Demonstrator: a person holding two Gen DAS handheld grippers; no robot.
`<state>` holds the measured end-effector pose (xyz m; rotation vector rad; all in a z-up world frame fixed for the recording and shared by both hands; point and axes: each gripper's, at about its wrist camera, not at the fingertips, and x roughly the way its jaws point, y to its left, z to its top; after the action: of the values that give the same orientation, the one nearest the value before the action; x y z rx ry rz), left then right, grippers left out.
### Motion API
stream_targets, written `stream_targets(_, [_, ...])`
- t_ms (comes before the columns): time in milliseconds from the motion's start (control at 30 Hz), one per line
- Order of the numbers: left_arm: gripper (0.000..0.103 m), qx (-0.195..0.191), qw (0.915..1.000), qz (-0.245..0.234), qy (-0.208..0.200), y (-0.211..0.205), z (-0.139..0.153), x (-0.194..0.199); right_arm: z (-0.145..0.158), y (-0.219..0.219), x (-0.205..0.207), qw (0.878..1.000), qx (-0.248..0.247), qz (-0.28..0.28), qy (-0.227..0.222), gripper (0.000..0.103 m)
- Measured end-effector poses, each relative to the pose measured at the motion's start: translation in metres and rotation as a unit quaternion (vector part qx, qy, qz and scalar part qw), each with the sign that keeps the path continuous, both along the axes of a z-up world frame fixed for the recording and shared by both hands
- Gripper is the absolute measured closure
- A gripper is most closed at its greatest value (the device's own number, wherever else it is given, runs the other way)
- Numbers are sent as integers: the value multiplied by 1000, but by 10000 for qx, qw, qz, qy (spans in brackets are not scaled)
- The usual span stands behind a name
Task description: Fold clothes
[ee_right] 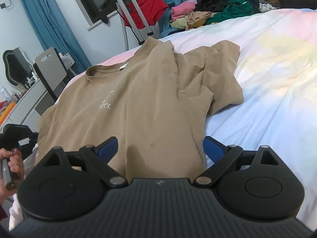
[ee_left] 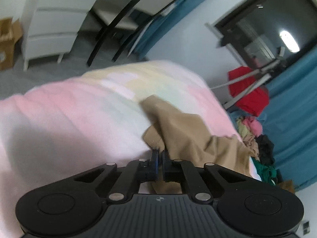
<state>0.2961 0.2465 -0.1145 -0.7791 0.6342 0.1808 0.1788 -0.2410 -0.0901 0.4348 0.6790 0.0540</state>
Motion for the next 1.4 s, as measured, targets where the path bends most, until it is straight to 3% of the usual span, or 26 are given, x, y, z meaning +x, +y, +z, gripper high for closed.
stream_targets(200, [101,817,9948,397,-452,11,36,-27,3,6,-3,9995,-278,31,-109,9])
stream_targets(367, [101,1796,9828,438,6,0,38,-27,5,2,-5,9993,-332,-49,-177,9])
stream_targets(400, [99,1830,9826,312,41,-4,35,-28,6,1,-6,9992,-340,-66,-202,9])
stream_targets(467, [92,1505,9886,65,-74,-10,32,-36,10,1,-8,9987,-405,-88,-283,9])
stream_targets(567, [67,1617,9863,-225,-233,-35,42,-52,16,1,-13,9974,-568,-92,-445,9])
stream_targets(667, [63,1736,9820,-651,-360,-57,57,-77,26,4,-22,9933,-910,-165,-687,9])
stream_targets(800, [50,2289,9659,-1121,-459,-101,71,-126,34,9,-35,9879,-1186,-6,-998,9])
stream_targets(967, [46,2840,9450,-1528,-546,-154,78,-186,38,10,-51,9859,-1248,114,-1111,9])
stream_targets(1267, [29,2921,9388,-1572,-930,-165,90,-243,54,29,-85,9740,-1787,148,-1383,9])
stream_targets(1400, [16,2926,9397,-1454,-1008,-155,91,-251,58,25,-90,9798,-1535,153,-1276,9])
